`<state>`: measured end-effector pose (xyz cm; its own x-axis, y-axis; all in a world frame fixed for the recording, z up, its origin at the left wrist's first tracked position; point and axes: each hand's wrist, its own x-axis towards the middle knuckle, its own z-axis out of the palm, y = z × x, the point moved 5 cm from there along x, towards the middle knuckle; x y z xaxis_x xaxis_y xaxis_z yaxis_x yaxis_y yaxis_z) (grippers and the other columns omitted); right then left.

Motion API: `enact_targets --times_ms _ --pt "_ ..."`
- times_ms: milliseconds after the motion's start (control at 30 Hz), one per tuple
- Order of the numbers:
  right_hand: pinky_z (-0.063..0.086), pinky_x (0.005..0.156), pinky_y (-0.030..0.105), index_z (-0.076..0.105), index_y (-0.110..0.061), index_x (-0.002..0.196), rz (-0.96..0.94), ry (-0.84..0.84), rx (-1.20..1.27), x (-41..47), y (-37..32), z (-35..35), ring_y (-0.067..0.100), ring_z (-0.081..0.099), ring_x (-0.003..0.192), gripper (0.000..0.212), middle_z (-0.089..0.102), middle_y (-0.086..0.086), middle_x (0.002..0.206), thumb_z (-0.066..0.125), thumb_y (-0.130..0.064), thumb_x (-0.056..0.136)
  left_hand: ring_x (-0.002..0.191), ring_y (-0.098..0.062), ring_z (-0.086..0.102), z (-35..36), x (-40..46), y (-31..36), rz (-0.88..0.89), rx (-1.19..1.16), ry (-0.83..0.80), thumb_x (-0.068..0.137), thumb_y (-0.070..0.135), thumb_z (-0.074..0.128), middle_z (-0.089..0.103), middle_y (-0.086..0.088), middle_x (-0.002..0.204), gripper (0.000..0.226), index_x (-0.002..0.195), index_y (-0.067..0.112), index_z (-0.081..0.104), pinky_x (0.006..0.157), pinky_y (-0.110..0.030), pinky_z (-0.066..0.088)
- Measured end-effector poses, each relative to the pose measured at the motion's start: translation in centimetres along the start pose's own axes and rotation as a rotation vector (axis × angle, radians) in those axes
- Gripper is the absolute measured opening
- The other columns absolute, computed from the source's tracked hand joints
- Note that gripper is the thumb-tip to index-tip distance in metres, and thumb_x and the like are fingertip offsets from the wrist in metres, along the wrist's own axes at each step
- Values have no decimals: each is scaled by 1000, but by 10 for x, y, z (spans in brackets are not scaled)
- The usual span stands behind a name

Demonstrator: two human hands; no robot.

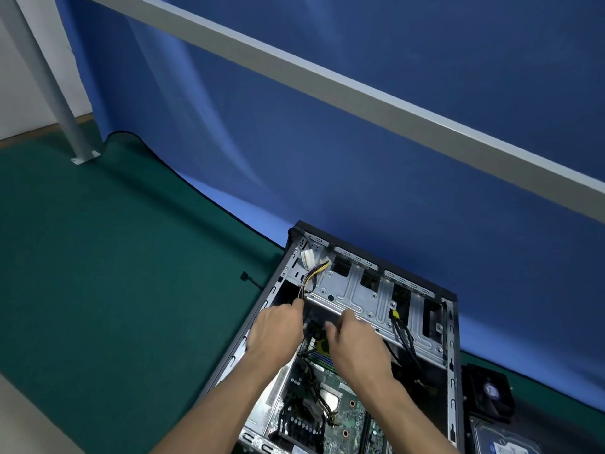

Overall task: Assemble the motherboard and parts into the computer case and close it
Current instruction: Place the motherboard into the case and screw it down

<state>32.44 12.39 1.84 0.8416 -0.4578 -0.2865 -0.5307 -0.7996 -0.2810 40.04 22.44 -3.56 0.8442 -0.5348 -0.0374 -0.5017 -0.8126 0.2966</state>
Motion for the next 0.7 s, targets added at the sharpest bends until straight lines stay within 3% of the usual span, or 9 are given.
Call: enact_targets --times_ms 67,200,267,333,400,467,600,700 --pt "42 65 31 38 -21 110 -3 -40 54 1 -4 0 22 59 83 23 51 1 102 51 -32 94 66 -26 58 0 1 1 2 -4 1 95 11 37 64 -4 78 16 99 15 52 56 -33 34" --pt "43 69 31 49 -12 113 15 -44 -29 3 0 2 27 62 91 27 63 8 103 40 -34 100 58 -22 45 0 0 0 2 3 15 96 12 39 61 -2 75 14 98 14 52 55 -32 33" --pt "48 77 34 41 -18 115 34 -90 95 4 6 1 24 59 92 26 57 5 106 49 -32 96 57 -22 45 -1 -1 0 -4 2 13 96 12 39 59 -1 73 13 98 14 52 54 -32 33" --pt "53 75 34 37 -22 115 38 -149 174 2 7 2 23 59 90 30 51 3 107 56 -26 92 57 -22 46 -1 -1 1 -3 3 11 96 11 39 56 -1 70 14 98 14 53 54 -33 34" --pt "53 70 34 46 -16 111 20 -103 80 -1 8 2 22 62 84 20 61 5 100 48 -30 98 57 -22 47 0 0 0 -2 -1 13 95 11 39 57 -1 70 14 98 14 53 54 -33 34" --pt "49 70 34 50 -14 110 37 -45 25 -2 9 1 23 62 84 26 63 5 95 42 -37 99 61 -25 51 0 -1 0 -7 -8 6 95 12 39 62 -3 76 14 98 14 53 55 -34 34" --pt "44 73 31 39 -22 115 7 -123 120 -3 1 3 19 55 86 27 45 0 105 54 -27 93 60 -25 48 -2 -1 1 -4 -1 9 96 13 38 64 -4 78 15 98 14 53 55 -34 33" --pt "46 70 31 48 -15 111 -25 -48 12 -3 -3 2 23 61 86 23 59 6 101 43 -34 100 64 -25 54 -2 -1 0 -5 -12 11 96 15 39 65 -3 80 14 98 16 52 55 -33 32"
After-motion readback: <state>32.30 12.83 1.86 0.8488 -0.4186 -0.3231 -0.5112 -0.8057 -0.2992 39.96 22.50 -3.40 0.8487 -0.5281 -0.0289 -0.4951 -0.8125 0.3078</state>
